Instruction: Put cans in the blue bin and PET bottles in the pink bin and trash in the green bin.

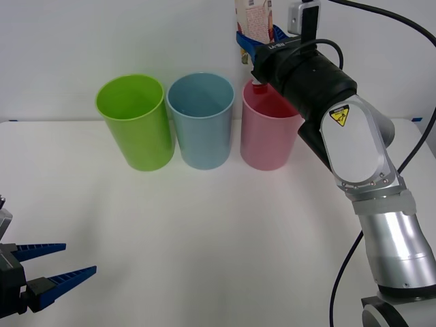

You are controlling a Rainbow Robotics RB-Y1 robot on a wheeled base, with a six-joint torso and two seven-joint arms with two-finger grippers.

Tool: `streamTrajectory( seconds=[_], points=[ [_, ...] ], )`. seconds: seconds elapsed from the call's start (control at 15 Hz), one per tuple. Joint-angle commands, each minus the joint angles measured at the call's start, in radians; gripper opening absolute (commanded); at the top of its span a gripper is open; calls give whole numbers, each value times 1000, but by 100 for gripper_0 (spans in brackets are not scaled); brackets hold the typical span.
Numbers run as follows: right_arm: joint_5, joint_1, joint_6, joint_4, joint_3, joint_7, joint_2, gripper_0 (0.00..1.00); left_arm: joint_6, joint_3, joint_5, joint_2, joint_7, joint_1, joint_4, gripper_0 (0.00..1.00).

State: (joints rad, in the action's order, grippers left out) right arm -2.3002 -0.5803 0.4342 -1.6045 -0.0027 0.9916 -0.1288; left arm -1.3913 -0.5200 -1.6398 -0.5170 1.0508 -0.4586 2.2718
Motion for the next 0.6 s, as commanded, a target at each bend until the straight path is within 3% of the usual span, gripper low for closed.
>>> streamTrajectory(
  seconds=[0.07,0.6],
  points=[
    [-21,-29,-11,51,-25,-8,0,0,0,0,0,0,0,0,0,100],
    [-50,-47,-15,87,-59,-5,0,0,0,0,0,0,0,0,0,100]
  ],
)
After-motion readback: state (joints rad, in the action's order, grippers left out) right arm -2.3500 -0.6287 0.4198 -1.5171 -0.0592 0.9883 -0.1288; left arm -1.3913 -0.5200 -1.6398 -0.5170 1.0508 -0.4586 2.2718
